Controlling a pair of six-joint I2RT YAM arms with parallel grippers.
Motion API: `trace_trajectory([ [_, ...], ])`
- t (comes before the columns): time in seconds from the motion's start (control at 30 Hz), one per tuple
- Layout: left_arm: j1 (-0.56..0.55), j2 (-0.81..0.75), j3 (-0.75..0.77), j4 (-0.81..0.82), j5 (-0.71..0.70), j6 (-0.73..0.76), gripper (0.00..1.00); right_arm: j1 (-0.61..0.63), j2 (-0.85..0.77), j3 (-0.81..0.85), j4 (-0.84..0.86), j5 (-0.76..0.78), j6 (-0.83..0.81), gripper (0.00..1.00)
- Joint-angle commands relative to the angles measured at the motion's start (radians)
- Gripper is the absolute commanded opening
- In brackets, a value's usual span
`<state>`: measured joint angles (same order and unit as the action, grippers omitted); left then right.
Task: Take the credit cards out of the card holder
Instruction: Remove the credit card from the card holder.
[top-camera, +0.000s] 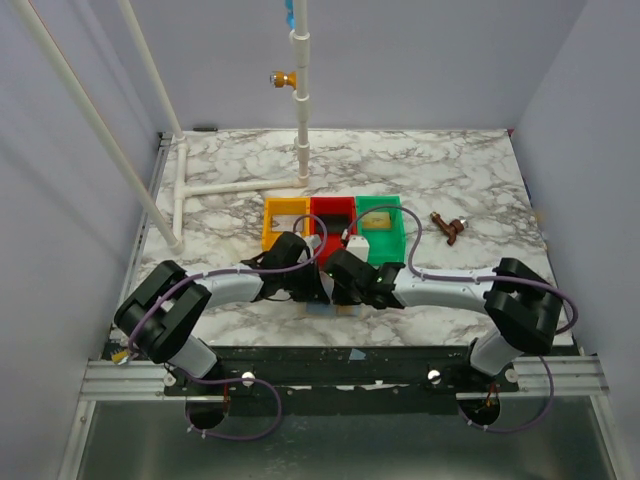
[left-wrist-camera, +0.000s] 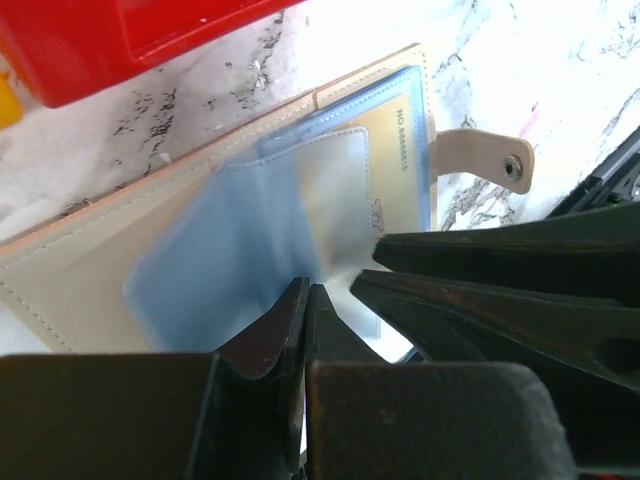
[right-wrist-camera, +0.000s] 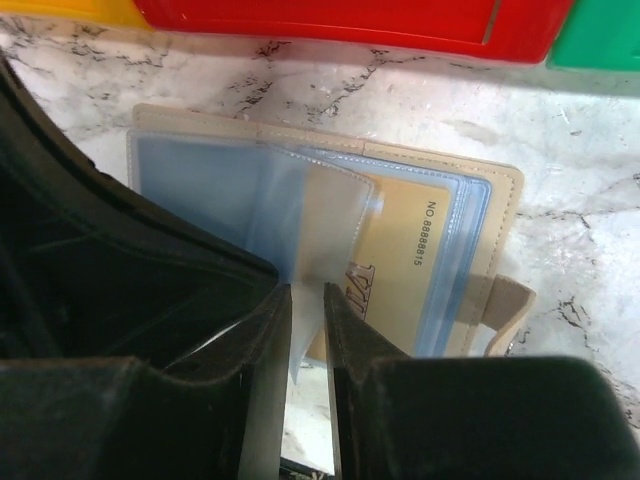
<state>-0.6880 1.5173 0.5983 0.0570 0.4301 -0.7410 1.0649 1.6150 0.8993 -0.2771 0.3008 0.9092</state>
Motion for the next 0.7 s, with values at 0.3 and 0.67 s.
trace_trajectory([
  [0.3,-0.003,-0.023,-0.004,-0.035,-0.081,0.021,0.00,-0.046,-0.093,-0.061,0.004,0.002,0.013,0.37],
  [0.67,-0.002,-0.046,0.000,-0.050,-0.080,0.028,0.00,-0.048,-0.032,-0.056,0.081,-0.078,0.026,0.42],
])
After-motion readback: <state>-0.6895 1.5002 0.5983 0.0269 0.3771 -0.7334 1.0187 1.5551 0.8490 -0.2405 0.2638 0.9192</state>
